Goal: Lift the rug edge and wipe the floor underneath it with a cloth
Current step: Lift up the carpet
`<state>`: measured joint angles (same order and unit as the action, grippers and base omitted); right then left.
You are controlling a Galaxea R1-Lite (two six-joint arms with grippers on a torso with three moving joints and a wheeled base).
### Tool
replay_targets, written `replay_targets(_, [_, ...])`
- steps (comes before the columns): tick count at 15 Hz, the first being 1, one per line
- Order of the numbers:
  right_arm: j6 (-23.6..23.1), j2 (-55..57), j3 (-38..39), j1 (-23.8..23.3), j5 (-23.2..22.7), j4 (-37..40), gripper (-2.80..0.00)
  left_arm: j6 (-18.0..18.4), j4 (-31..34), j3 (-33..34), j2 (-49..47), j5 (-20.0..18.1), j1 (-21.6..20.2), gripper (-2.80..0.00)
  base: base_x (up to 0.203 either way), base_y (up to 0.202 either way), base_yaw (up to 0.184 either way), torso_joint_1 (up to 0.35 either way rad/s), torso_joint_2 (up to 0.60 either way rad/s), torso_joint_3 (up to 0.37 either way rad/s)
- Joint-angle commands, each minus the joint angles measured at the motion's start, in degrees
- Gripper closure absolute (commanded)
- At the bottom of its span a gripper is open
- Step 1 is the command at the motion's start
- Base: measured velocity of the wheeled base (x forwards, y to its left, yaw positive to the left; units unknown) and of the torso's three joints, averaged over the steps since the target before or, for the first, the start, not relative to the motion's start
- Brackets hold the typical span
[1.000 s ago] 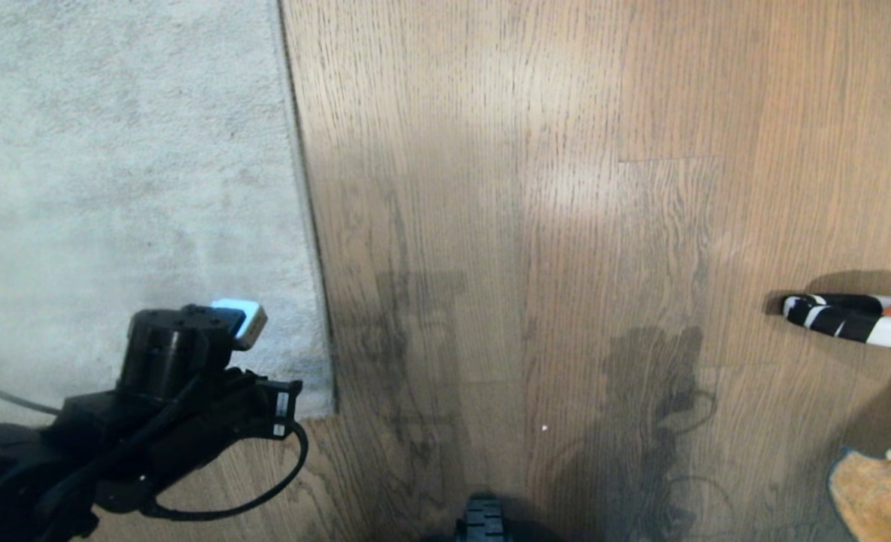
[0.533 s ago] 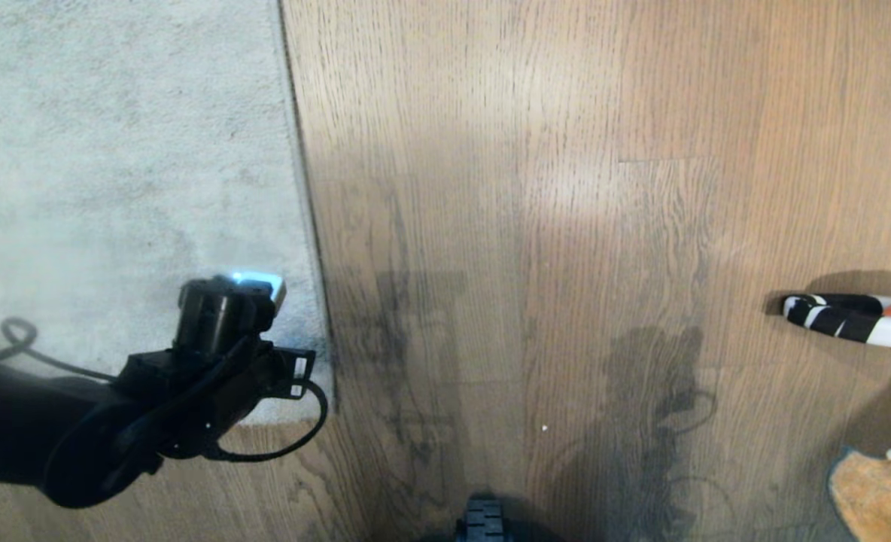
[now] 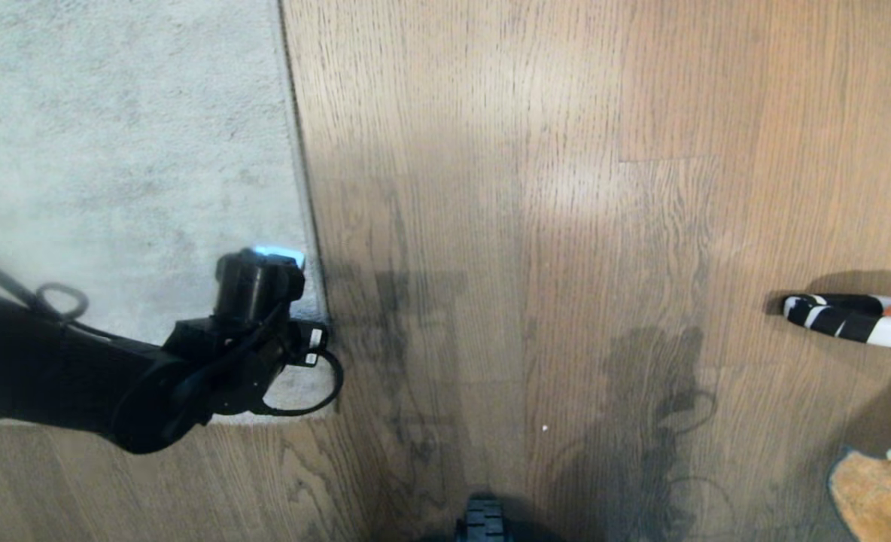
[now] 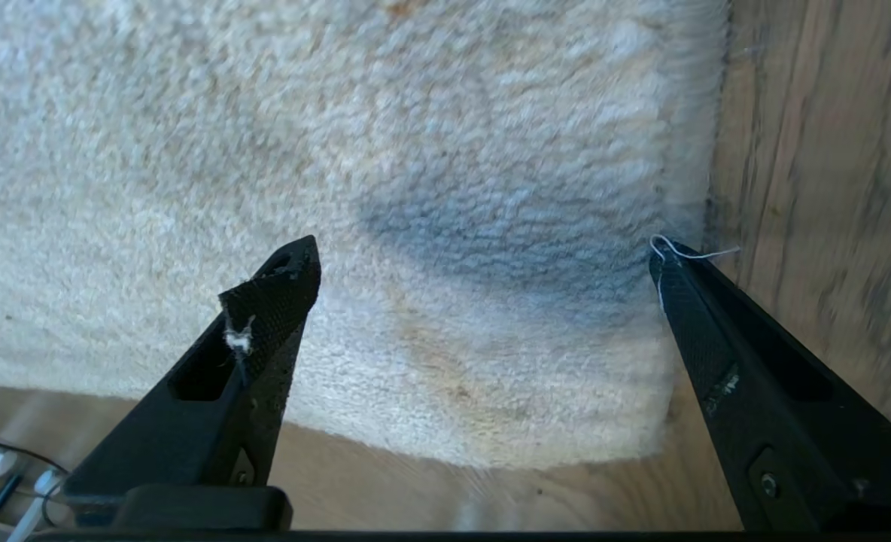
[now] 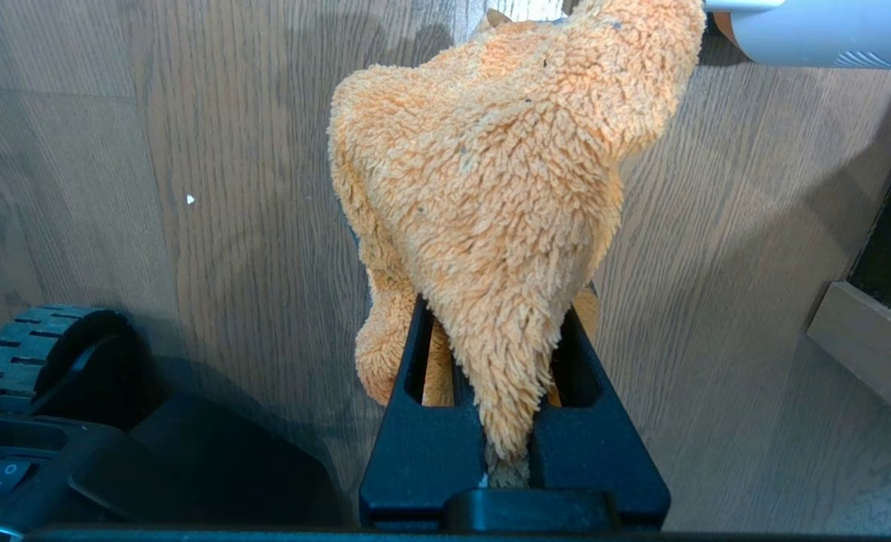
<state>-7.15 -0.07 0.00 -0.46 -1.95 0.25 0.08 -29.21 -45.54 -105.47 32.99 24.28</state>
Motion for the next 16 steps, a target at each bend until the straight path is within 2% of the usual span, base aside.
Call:
replay_targets(1, [-0.1, 0.1, 0.0, -0.1, -0.1, 0.0, 0.00, 0.8, -0.4, -1.7, -1.7, 0.1, 0.1, -2.80, 0.000, 0.000, 0.000, 0.000, 0.00, 0.000])
replay_targets(5, [-0.1, 0.1, 0.0, 0.0, -0.1, 0.0, 0.00, 0.8, -0.2, -4.5, -2.3, 0.5, 1.0, -2.80, 0.000, 0.000, 0.000, 0.000, 0.00, 0.000])
replay_targets(7, [-0.1, 0.1, 0.0, 0.0, 0.0, 0.0, 0.00, 0.7, 0.7, -4.6, -2.1, 1.9, 1.6, -2.80, 0.000, 0.000, 0.000, 0.000, 0.00, 0.000])
replay_targets(16, [-0.1, 0.1, 0.0, 0.0, 0.0, 0.0, 0.00, 0.7, 1.4, -4.1, -1.7, 2.5, 1.6, -2.80, 0.000, 0.000, 0.000, 0.000, 0.00, 0.000])
